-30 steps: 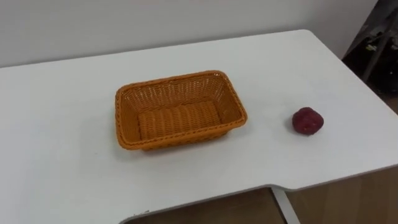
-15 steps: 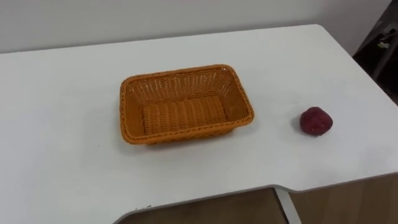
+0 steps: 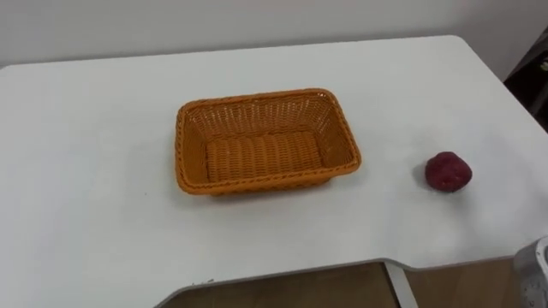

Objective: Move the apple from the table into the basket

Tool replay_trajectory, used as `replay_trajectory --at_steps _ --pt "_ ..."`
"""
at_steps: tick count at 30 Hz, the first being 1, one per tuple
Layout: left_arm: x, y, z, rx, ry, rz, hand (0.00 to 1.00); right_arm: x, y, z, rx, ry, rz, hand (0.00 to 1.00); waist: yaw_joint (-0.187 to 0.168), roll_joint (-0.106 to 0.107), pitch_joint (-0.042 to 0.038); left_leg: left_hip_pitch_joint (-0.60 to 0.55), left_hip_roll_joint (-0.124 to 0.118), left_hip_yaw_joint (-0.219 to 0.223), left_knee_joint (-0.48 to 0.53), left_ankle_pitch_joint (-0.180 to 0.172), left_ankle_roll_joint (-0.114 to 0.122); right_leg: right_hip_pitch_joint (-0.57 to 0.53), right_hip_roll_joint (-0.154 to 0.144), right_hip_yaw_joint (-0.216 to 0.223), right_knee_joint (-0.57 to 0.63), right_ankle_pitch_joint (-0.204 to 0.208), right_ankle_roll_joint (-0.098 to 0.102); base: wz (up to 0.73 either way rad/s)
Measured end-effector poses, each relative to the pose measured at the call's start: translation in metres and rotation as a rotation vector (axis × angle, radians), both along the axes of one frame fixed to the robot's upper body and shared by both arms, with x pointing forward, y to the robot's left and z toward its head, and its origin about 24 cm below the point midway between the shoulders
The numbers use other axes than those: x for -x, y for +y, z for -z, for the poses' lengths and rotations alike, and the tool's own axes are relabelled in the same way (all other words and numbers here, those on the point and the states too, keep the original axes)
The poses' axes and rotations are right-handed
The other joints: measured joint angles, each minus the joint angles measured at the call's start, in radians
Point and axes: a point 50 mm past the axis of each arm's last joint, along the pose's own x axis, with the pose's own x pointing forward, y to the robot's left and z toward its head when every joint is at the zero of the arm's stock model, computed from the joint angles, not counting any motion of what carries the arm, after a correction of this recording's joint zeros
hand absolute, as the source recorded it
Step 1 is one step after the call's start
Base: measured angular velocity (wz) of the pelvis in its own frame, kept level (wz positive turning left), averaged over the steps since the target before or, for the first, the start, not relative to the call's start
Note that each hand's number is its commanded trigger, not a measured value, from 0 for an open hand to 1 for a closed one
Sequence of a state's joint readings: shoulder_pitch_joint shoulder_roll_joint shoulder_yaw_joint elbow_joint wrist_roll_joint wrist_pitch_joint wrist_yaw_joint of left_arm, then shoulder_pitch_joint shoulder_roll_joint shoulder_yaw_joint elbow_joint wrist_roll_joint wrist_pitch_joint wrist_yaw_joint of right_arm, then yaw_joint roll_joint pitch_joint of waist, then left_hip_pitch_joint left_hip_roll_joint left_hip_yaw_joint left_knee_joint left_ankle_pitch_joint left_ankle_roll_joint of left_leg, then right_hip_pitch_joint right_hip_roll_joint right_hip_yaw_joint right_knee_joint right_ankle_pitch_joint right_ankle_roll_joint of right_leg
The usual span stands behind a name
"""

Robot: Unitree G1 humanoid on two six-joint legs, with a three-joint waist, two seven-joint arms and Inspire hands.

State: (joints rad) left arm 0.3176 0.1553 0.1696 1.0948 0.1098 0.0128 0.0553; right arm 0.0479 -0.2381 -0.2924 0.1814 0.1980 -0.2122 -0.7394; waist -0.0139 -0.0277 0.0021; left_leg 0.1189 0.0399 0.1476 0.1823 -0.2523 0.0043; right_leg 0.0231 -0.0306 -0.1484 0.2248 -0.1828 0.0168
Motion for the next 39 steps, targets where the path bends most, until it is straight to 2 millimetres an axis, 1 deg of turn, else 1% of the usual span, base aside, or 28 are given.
replay_trajectory --at_steps 2,3,6,9,13,15,18,21,25,29,33,39 --pt "0.0 0.0 0.0 0.004 0.001 0.002 0.0 -0.002 0.002 0.001 0.001 0.01 -0.036 0.0 0.002 -0.003 0.0005 0.005 0.0 0.0 0.0 0.0 0.0 0.006 0.0 -0.001 -0.002 0.0 0.0 0.0" --pt "0.0 0.0 0.0 0.008 0.002 0.003 0.0 -0.004 0.005 0.002 0.001 0.015 -0.061 0.0 0.004 -0.007 0.0037 0.011 0.0 0.0 -0.001 0.0 0.0 0.013 0.0 -0.001 -0.004 0.0 0.0 0.0" --pt "-0.004 -0.001 0.001 0.024 -0.008 0.022 0.0 -0.007 0.009 0.003 0.007 0.026 -0.107 0.0 0.007 -0.013 0.0058 0.011 0.0 -0.003 -0.002 0.0 0.0 0.014 0.0 -0.002 -0.005 0.0 0.0 0.0" --pt "-0.008 0.0 0.001 0.026 -0.018 0.042 0.0 -0.008 0.012 0.003 0.011 0.033 -0.136 0.0 0.02 -0.014 0.0047 0.012 0.0 -0.003 -0.003 0.0 0.0 0.014 0.0 -0.004 -0.007 0.001 0.001 0.0" --pt "-0.007 -0.001 0.001 0.028 -0.014 0.051 0.0 -0.013 0.022 0.007 0.01 0.053 -0.216 0.0 0.02 -0.012 0.0038 0.012 0.0 -0.009 -0.003 0.0 0.0 0.018 0.0 -0.01 -0.008 0.001 0.0 0.04" --pt "-0.006 -0.001 0.001 0.028 -0.007 0.049 0.0 -0.015 0.028 0.009 0.009 0.065 -0.262 0.0 0.02 -0.01 0.0033 0.014 0.0 -0.015 -0.003 0.0 0.0 0.027 0.0 -0.02 -0.015 0.001 0.0 0.11" --pt "-0.004 -0.001 0.001 0.031 0.0 0.048 0.0 -0.015 0.029 0.011 0.011 0.079 -0.291 0.0 0.023 -0.005 -0.001 0.012 0.001 -0.019 -0.003 0.0 0.0 0.03 0.0 -0.028 -0.022 0.004 0.0 0.07" --pt "-0.002 0.0 0.001 0.031 0.006 0.047 0.0 -0.014 0.03 0.013 0.01 0.09 -0.308 0.0 0.024 -0.002 -0.0022 0.013 0.001 -0.022 -0.002 0.0 0.0 0.029 -0.001 -0.032 -0.023 0.004 0.0 0.05" --pt "-0.004 -0.001 0.001 0.038 0.001 0.05 0.0 -0.014 0.033 0.015 0.015 0.111 -0.352 0.0 0.023 -0.004 -0.0021 0.012 0.0 -0.023 -0.002 0.0 -0.001 0.031 -0.001 -0.031 -0.022 0.004 0.0 0.0" --pt "-0.004 -0.001 0.001 0.041 0.0 0.05 0.0 -0.013 0.039 0.02 0.075 0.176 -0.419 0.0 0.023 -0.009 -0.0042 0.013 0.0 -0.022 -0.002 0.0 -0.001 0.033 -0.001 -0.028 -0.021 0.005 0.0 0.0" --pt "-0.004 -0.001 0.001 0.047 0.001 0.051 0.0 -0.012 0.044 0.024 0.137 0.243 -0.48 0.0 0.024 -0.011 -0.0031 0.013 0.0 -0.021 -0.002 0.0 -0.001 0.034 -0.001 -0.028 -0.021 0.005 0.0 0.0" --pt "-0.004 -0.001 0.001 0.049 0.001 0.052 0.0 -0.013 0.047 0.025 0.207 0.294 -0.533 0.0 0.024 -0.011 -0.0019 0.013 0.0 -0.021 -0.003 0.0 -0.001 0.034 -0.001 -0.028 -0.022 0.005 0.0 0.0"
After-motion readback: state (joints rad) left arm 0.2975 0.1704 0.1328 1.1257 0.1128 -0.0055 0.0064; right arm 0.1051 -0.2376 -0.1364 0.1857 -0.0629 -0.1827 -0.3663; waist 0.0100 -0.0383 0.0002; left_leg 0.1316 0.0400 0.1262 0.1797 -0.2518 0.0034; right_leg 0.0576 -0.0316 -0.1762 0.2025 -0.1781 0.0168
